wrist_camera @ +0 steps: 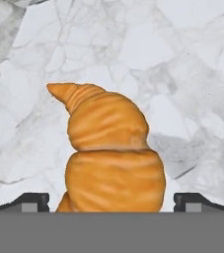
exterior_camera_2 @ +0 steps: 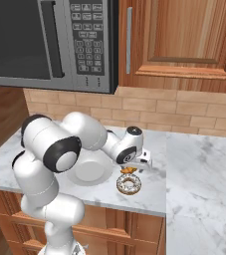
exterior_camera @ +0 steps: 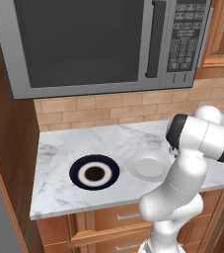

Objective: Place the pastries on the plates.

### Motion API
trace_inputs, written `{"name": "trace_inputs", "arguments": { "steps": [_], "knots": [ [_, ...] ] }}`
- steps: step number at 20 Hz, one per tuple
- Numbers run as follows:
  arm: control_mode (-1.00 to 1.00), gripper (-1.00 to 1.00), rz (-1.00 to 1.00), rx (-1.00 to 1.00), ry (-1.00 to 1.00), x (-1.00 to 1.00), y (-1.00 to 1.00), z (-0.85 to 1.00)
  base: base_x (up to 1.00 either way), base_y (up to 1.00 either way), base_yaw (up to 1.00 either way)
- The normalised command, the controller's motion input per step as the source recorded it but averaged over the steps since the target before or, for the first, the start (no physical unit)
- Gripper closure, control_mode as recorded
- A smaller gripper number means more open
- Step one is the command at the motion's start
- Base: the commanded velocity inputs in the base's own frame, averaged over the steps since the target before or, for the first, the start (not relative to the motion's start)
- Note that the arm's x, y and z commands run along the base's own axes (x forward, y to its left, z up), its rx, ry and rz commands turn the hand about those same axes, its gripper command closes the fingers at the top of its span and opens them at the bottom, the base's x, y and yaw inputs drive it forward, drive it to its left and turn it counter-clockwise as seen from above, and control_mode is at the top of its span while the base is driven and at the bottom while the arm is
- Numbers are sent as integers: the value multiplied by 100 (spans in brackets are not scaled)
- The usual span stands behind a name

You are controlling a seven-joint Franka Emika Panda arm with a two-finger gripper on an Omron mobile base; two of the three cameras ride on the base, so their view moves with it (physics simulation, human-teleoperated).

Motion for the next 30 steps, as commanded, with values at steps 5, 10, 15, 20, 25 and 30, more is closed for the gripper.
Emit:
{"name": "trace_inputs", "arguments": {
  "steps": [5,10,15,20,25,30],
  "knots": [
    [-100,100,0,0,0,0,0,-3,0,0,0],
    [-100,100,0,0,0,0,0,0,0,0,0],
    [-100,100,-2,5,-13,0,-3,24,0,0,0],
    [-100,100,0,4,-17,-10,0,49,0,0,0],
    [-100,100,-2,0,-10,-32,0,58,0,0,0],
    [-100,100,-5,-5,-10,-33,16,34,0,0,0]
  ]
}}
